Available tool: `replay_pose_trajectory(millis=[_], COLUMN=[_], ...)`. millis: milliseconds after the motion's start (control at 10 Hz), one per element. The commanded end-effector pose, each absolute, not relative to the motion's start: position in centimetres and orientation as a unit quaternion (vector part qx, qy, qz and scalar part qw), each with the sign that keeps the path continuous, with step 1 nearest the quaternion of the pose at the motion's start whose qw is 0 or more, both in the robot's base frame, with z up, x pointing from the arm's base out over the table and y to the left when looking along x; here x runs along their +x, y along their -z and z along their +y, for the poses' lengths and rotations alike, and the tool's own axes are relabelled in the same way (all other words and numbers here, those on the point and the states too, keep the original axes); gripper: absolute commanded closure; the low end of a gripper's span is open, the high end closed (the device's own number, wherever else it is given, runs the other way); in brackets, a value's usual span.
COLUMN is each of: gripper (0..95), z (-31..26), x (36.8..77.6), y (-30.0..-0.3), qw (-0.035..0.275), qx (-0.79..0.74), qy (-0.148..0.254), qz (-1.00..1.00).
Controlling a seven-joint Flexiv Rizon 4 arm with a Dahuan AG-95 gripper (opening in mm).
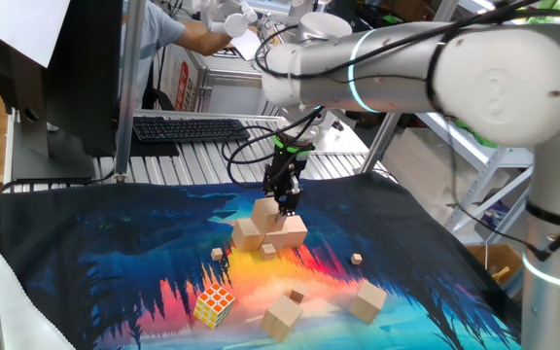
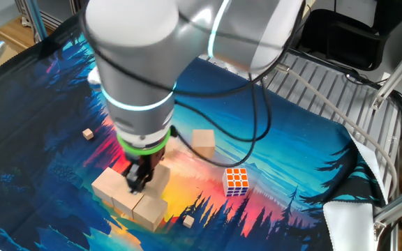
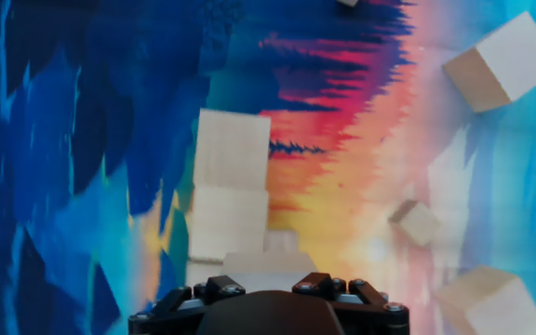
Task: Stack the blocks into a pyramid shape
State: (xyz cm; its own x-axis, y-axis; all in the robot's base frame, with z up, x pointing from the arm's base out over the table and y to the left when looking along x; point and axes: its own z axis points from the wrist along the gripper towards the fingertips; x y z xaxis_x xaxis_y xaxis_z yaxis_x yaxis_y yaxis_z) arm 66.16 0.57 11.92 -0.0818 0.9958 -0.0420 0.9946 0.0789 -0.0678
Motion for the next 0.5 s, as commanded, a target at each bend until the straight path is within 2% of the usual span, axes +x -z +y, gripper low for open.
replay_pose_trajectory(millis=[100, 500], gripper=[95.0, 95.0], z=[-0.15, 0.26], x=[66.48, 66.65], y=[-11.63, -11.29], qw=[0.008, 0.013], qx=[-0.674, -0.680], qy=[-0.038, -0.034], qz=[-0.737, -0.732])
